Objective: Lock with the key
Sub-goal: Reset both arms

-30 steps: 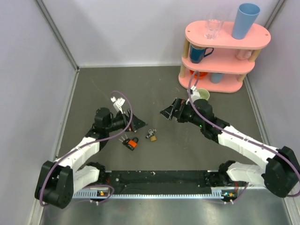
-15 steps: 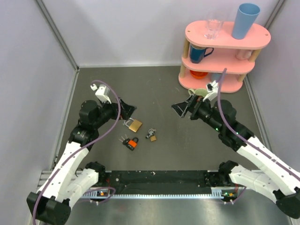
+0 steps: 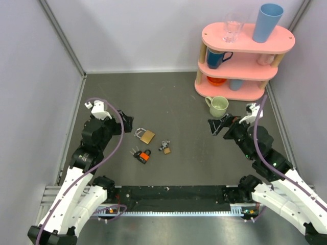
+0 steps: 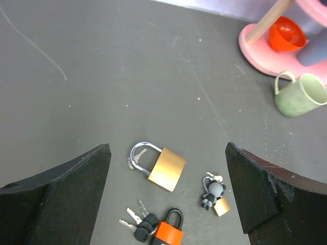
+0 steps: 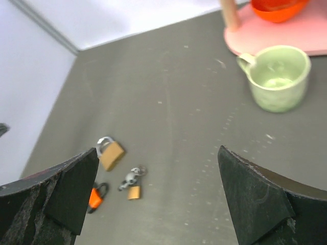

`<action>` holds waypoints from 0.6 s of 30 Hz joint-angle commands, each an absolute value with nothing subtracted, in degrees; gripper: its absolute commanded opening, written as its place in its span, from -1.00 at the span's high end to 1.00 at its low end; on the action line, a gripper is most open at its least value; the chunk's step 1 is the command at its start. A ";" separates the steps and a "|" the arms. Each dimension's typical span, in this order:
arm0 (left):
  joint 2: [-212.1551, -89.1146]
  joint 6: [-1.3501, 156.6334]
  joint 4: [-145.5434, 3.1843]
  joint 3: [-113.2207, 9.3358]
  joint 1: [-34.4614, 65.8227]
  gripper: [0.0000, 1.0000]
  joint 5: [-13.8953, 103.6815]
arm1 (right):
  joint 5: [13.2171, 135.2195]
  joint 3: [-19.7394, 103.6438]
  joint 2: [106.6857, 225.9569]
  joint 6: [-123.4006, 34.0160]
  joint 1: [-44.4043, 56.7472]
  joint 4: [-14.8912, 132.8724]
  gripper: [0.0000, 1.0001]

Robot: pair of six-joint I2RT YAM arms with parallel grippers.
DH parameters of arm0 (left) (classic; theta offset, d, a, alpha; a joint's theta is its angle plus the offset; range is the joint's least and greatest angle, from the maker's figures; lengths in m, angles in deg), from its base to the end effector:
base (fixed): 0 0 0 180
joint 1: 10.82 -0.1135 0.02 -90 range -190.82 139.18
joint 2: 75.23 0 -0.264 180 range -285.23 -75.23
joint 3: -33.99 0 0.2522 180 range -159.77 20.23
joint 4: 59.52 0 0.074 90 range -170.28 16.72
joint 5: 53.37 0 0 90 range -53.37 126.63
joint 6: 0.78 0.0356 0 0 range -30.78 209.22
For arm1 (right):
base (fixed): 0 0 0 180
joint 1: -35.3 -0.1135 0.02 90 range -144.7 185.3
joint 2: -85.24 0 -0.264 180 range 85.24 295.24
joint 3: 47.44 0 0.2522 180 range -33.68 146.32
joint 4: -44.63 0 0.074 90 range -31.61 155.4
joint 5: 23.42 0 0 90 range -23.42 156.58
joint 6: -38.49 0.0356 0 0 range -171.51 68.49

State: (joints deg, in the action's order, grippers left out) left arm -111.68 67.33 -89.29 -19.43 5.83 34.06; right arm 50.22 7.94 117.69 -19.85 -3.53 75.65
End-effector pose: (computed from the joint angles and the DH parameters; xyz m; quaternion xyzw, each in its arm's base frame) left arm 0.1496 -0.0431 0.3197 -0.0497 0.7799 -0.1893 0.5946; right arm 0.1127 0.0778 0.3382 0.0463 0.7519 0.2866 0.5919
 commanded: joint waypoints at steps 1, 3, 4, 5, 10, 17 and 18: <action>-110.48 69.62 -89.90 -18.45 5.62 -0.98 31.88 | 39.25 4.55 115.30 -21.88 -3.29 77.03 -0.98; -110.30 69.45 -89.28 -17.75 5.62 -0.98 32.67 | 37.41 3.76 114.42 -22.76 -3.29 77.03 -0.98; -109.78 69.27 -87.89 -17.31 5.62 -0.98 33.11 | 37.05 3.32 114.25 -24.07 -3.37 76.94 -0.98; -109.60 68.84 -87.00 -16.26 5.62 -0.98 33.73 | 36.35 3.23 114.07 -24.78 -3.37 76.85 -0.98; -109.50 68.57 -82.87 -13.70 5.62 -0.98 36.37 | 34.15 2.01 114.07 -30.75 -3.29 74.67 -0.98; -110.12 72.59 -78.04 -11.68 5.62 -0.98 44.87 | 36.69 -4.84 112.58 -40.59 -3.29 62.65 -0.98; -109.95 72.96 -76.12 -11.33 5.62 -0.98 46.63 | 36.00 -6.07 112.05 -43.31 -3.29 60.79 -0.98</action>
State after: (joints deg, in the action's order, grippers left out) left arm -110.25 69.36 -84.22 -12.57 5.80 39.27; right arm 36.45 -2.57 114.02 -34.08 -3.53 71.17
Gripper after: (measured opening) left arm 0.987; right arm 0.987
